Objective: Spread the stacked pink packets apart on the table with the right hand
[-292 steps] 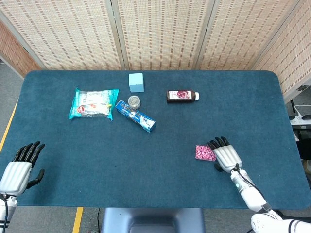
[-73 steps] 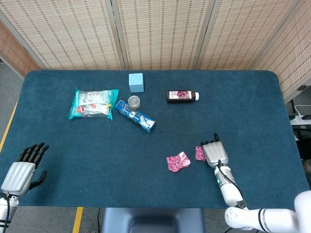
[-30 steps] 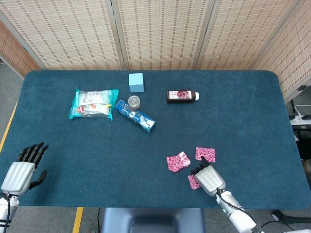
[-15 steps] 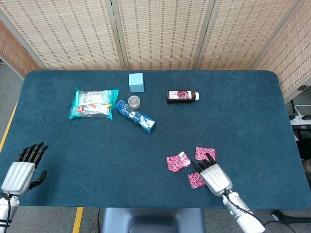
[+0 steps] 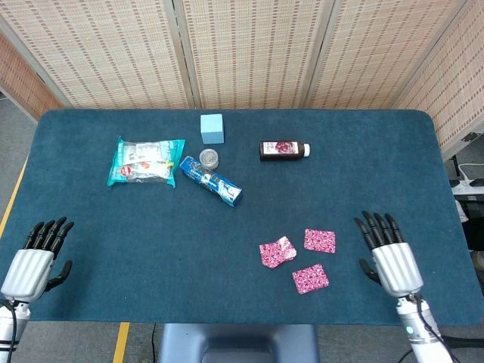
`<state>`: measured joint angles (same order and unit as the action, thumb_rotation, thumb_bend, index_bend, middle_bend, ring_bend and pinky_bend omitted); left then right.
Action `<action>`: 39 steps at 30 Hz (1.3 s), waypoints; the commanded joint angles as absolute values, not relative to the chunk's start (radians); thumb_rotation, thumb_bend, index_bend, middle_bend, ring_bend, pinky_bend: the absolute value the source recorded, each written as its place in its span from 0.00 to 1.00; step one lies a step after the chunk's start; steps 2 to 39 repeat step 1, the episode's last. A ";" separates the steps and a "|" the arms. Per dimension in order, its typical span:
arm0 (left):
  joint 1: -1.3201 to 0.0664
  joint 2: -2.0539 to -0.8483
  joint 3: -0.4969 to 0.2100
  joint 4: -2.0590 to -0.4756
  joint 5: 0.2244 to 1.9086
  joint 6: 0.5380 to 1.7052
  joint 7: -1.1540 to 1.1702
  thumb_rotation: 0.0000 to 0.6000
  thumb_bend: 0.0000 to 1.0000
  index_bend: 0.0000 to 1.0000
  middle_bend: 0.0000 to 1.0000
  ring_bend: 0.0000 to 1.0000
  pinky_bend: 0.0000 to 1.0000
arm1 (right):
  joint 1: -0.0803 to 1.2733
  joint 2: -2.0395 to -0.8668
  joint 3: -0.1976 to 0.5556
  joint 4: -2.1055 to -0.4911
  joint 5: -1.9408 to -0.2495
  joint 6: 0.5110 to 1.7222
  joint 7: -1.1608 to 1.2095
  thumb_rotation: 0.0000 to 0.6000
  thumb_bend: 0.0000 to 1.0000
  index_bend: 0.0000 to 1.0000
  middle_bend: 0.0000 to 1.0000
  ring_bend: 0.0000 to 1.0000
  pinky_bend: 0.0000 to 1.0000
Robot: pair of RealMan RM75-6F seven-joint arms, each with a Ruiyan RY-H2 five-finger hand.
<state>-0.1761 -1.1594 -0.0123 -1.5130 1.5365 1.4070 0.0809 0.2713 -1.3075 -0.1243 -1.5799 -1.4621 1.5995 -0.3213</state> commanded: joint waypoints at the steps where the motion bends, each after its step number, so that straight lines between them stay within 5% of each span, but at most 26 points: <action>1: -0.174 -1.177 -0.015 -1.510 1.541 1.419 0.112 1.00 0.44 0.00 0.00 0.00 0.05 | 0.240 -1.293 -0.083 -1.545 -1.440 1.578 -0.258 1.00 0.23 0.00 0.00 0.00 0.00; 39: -0.174 -1.177 -0.015 -1.510 1.541 1.419 0.112 1.00 0.44 0.00 0.00 0.00 0.05 | 0.240 -1.293 -0.083 -1.545 -1.440 1.578 -0.258 1.00 0.23 0.00 0.00 0.00 0.00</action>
